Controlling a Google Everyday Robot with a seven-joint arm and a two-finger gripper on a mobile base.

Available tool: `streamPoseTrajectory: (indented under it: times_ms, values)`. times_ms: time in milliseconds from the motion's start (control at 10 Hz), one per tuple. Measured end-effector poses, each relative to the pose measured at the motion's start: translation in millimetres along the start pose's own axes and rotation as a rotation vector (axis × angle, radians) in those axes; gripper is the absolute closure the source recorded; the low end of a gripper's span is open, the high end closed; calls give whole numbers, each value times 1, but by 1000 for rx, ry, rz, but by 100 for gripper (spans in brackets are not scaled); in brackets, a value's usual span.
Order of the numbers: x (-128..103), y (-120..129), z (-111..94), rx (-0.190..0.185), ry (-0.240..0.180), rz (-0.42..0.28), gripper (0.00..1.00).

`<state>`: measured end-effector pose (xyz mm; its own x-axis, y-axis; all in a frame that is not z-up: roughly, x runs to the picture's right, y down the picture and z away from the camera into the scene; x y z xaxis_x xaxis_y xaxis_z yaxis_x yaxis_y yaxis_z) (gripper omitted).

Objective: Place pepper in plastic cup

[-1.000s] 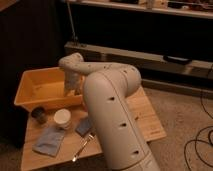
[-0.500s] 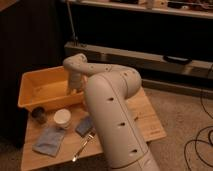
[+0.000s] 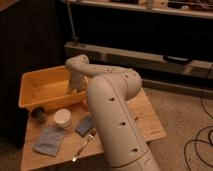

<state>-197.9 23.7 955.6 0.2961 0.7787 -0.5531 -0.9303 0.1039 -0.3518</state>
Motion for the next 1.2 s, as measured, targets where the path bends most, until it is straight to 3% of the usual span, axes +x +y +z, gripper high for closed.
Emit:
streamPoseTrajectory:
  times_ms: [300, 600, 900, 1200]
  values:
    - [1, 3, 8, -32, 20, -14, 78]
    - [2, 7, 11, -42, 43, -24, 100]
    - [2, 8, 9, -39, 57, -28, 100]
    - [2, 13, -18, -34, 52, -47, 100]
